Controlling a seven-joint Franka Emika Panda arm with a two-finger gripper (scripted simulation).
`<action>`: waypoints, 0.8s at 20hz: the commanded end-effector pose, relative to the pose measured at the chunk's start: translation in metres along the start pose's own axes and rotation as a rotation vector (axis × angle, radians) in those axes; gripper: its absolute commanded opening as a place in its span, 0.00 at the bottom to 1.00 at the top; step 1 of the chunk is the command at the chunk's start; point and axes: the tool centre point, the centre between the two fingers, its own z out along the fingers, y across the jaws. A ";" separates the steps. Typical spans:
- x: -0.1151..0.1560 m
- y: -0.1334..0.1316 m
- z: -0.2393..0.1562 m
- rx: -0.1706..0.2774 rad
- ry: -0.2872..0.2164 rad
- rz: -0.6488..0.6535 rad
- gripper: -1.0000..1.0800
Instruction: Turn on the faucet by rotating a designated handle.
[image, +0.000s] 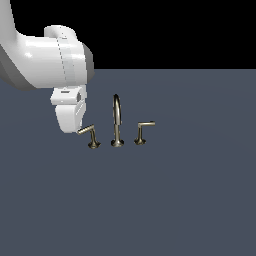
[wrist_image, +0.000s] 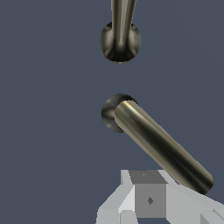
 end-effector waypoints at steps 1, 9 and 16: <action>0.001 0.015 0.000 -0.016 0.005 -0.004 0.00; 0.011 0.025 0.000 -0.012 0.002 -0.007 0.00; 0.035 0.042 -0.001 -0.017 0.005 -0.006 0.00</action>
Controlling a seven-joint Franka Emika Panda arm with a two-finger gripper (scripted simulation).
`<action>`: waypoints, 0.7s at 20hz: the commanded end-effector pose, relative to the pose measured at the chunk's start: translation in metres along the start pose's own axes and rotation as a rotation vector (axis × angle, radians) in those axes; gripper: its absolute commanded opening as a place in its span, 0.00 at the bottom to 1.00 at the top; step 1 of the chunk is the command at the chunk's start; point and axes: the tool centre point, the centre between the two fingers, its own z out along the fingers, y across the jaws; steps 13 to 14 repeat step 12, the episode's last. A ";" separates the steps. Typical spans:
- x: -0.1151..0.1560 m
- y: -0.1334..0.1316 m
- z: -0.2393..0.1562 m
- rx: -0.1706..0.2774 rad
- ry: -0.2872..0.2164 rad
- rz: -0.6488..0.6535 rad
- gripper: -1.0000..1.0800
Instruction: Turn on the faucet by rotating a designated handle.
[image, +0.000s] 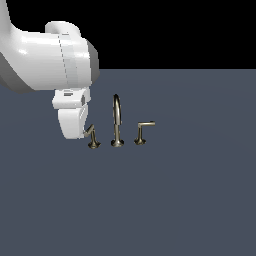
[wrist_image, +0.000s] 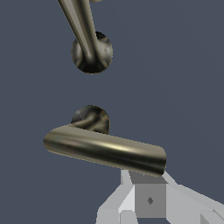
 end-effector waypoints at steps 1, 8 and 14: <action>0.022 0.007 0.000 -0.005 0.008 0.021 0.00; 0.040 -0.001 0.000 -0.004 0.005 0.011 0.00; 0.062 -0.004 -0.001 -0.005 0.008 0.020 0.00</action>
